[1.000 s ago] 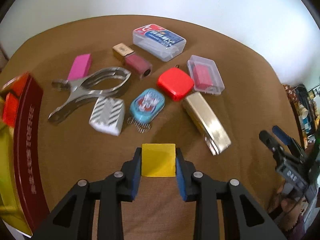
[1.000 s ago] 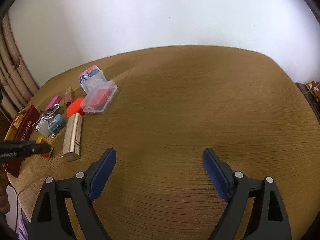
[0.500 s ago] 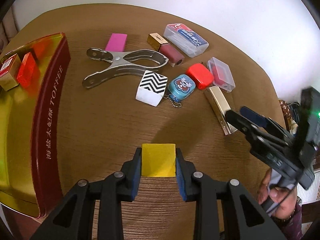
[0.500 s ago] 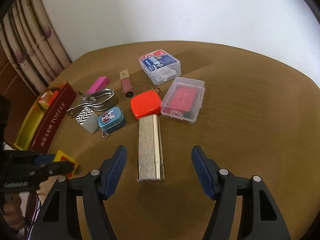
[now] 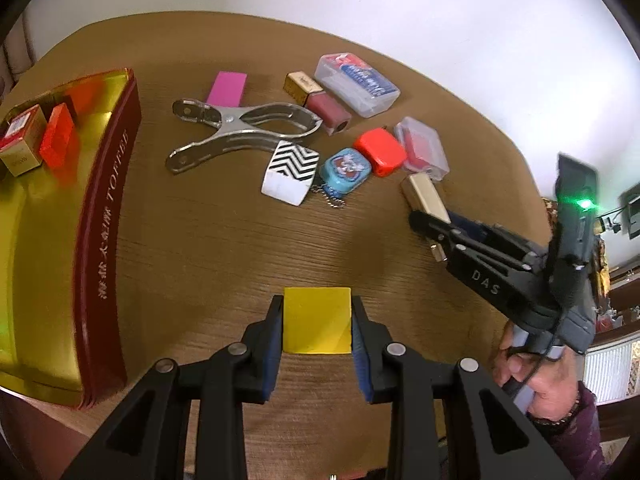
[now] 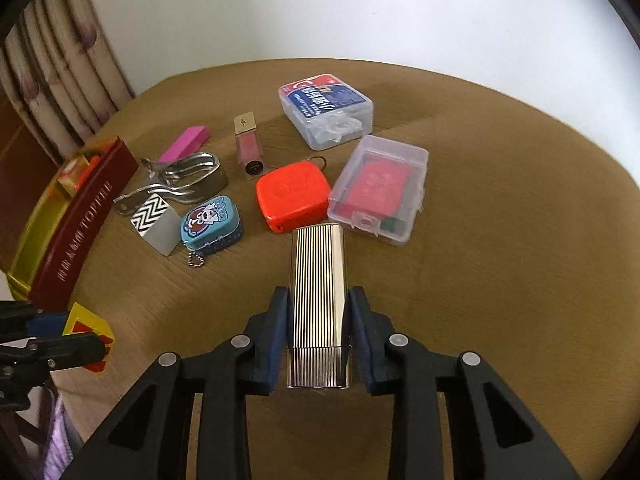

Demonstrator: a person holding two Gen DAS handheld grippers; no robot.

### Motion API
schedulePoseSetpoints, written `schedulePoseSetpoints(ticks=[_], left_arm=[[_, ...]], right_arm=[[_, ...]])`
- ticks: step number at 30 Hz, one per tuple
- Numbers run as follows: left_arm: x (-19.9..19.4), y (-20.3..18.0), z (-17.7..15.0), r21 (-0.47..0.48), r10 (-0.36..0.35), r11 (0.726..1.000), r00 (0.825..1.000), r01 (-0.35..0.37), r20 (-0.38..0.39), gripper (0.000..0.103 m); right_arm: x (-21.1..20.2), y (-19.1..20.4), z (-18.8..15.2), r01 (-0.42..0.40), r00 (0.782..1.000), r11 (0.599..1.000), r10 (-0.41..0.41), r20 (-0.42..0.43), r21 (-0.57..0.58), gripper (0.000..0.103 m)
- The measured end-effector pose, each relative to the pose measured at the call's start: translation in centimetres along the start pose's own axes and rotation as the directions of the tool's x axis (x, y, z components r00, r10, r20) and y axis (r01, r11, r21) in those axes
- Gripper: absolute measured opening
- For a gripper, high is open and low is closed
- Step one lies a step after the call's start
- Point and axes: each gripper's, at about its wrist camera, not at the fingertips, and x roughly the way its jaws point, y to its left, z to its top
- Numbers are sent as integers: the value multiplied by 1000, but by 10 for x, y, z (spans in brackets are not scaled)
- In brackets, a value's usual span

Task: Organize rigid objects
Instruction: 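Lower the yellow cube into the tin and open the left tool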

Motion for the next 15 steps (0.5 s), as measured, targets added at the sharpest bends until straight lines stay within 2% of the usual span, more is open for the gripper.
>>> schedulePoseSetpoints(ticks=[5, 8, 10, 13, 15], left_arm=[[-41, 7, 2, 1, -10, 1000, 998, 10, 62, 31], [-63, 20, 7, -20, 9, 1000, 996, -7, 92, 31], [-76, 33, 12, -35, 41, 999, 993, -37, 113, 31], [-92, 59, 23, -66, 132, 990, 981, -124, 143, 31], [-95, 77, 31, -94, 159, 985, 976, -147, 148, 31]], right_arm=[[-9, -12, -13, -29, 999, 998, 27, 24, 49, 28], [-11, -14, -18, -26, 999, 998, 23, 39, 55, 28], [-12, -13, -20, -20, 999, 998, 18, 47, 58, 28], [-12, -13, -20, -17, 998, 998, 13, 58, 55, 28], [-12, -13, -21, -16, 998, 998, 12, 68, 54, 28]])
